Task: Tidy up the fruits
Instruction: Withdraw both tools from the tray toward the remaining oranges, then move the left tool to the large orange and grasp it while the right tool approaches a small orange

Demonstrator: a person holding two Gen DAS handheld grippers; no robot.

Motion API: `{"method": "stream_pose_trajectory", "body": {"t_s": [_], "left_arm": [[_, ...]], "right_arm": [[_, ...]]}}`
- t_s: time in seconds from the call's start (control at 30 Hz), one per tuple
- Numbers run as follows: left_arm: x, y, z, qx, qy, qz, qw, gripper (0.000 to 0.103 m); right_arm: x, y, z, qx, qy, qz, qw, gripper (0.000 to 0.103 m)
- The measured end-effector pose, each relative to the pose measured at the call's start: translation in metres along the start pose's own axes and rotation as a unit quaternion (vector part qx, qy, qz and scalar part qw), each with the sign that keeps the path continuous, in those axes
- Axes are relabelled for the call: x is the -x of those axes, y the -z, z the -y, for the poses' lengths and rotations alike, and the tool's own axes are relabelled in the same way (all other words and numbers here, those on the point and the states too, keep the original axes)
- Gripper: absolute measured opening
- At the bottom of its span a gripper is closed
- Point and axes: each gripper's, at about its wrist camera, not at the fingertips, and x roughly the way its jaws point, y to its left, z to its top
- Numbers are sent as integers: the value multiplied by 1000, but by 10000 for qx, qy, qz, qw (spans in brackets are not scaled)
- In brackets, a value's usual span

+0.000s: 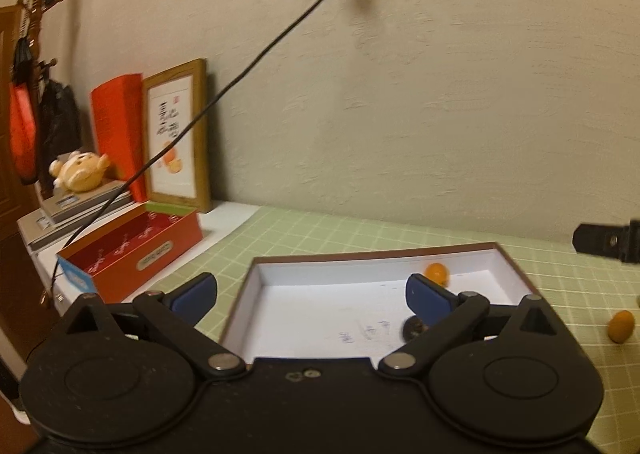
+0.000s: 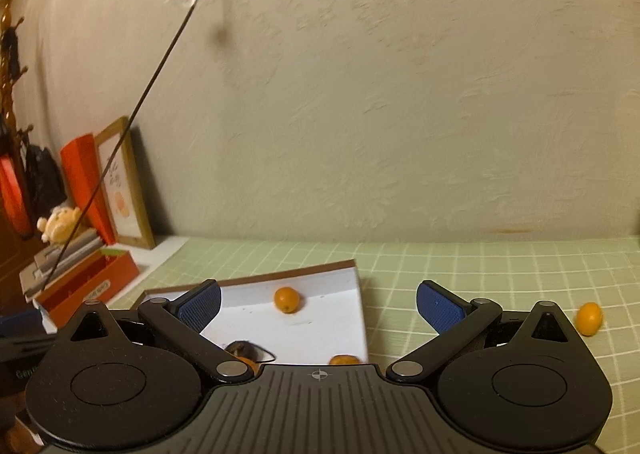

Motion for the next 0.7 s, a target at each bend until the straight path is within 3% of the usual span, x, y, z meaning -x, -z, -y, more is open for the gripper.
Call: {"method": "stream_pose_trajectory", "body": {"t_s": [0.7], "left_arm": [[17, 13, 89, -573, 1110, 99, 9921, 93]], "right_arm": [[68, -12, 85, -447, 762, 419, 9952, 103]]}}
